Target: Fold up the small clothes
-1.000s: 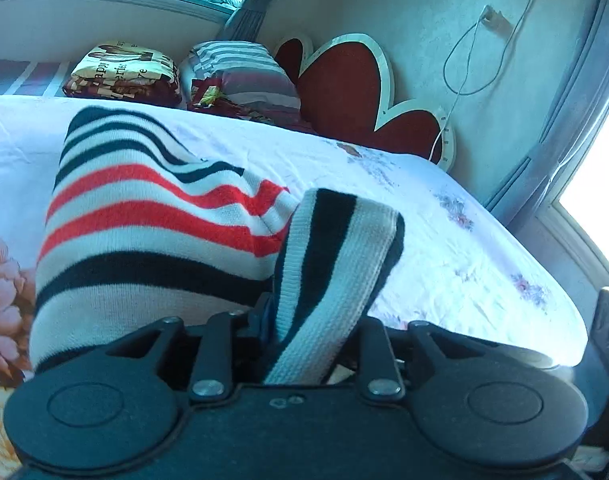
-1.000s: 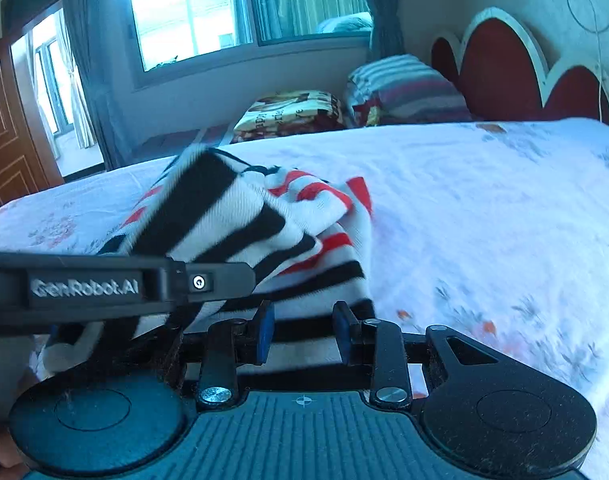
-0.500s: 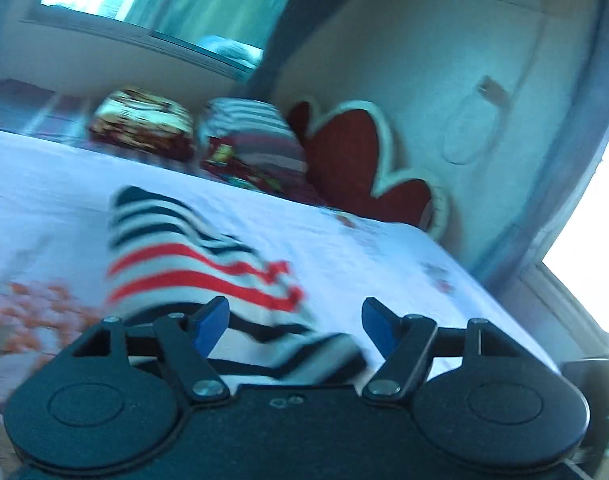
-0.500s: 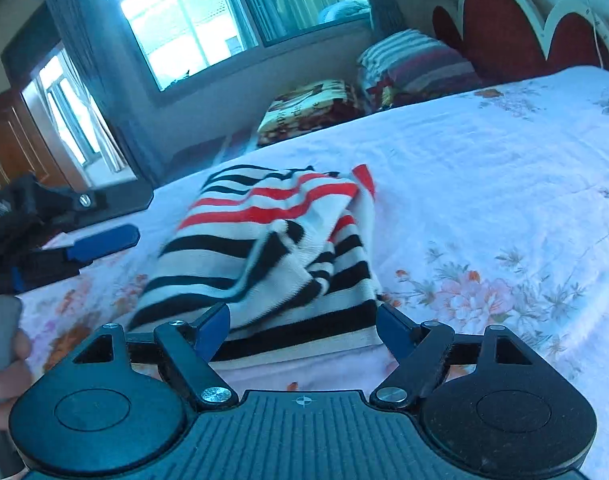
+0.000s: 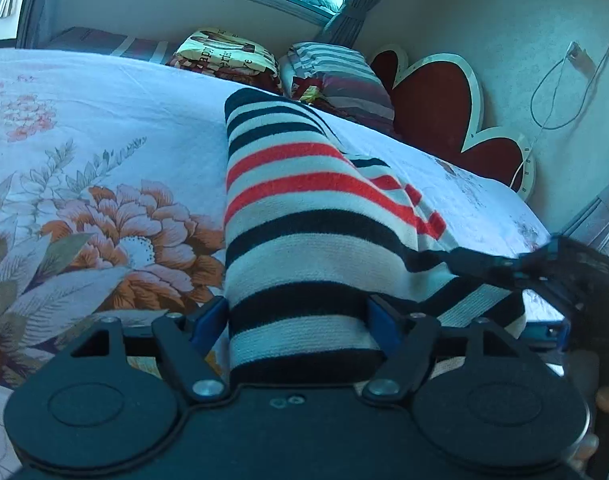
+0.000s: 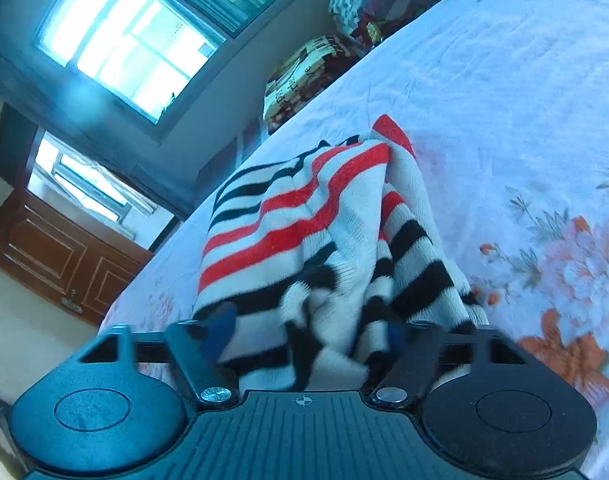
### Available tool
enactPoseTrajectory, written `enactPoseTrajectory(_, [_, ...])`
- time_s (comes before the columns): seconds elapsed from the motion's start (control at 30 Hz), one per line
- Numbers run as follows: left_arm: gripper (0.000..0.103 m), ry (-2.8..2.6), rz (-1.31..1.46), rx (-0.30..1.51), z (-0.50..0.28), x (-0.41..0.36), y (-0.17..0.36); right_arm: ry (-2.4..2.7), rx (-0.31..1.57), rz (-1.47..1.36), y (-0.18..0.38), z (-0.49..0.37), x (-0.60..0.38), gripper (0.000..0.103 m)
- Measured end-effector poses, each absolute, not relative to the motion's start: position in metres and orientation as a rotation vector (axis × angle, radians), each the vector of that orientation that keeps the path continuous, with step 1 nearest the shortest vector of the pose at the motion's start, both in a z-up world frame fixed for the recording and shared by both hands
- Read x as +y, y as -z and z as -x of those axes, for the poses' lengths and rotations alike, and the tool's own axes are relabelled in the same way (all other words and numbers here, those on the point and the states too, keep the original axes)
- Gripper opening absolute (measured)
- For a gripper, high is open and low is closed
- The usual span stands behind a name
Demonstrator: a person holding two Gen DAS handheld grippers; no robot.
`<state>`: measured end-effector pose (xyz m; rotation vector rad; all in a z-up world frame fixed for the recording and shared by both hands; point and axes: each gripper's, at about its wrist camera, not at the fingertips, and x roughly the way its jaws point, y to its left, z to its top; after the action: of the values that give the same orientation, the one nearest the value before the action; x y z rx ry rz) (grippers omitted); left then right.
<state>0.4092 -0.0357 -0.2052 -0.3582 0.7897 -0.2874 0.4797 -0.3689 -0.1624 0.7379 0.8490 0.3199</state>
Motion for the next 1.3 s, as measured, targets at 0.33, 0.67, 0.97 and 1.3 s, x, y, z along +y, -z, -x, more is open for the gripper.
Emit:
enactPoseTrajectory(0.33, [0.08, 0.29, 0.404, 0.758, -0.409, -0.042, 0.197, -0.358, 0.621, -0.481, 0.117, -0.468, -0.368, 0.023])
enactPoseTrajectory(0.67, [0.081, 0.304, 0.326, 0.813, -0.415, -0.058, 0.208, -0.271, 0.763, -0.561, 0.162, -0.45, -0.396, 0.03])
enactPoseTrajectory(0.97, [0.081, 0.314, 0.324, 0.828, -0.413, -0.052, 0.207, -0.231, 0.79, -0.562, 0.152, -0.418, -0.411, 0.028])
enactPoseTrajectory(1.3, [0.079, 0.329, 0.311, 0.85, -0.412, -0.052, 0.2, -0.217, 0.832, -0.628, 0.152, -0.411, -0.423, 0.027])
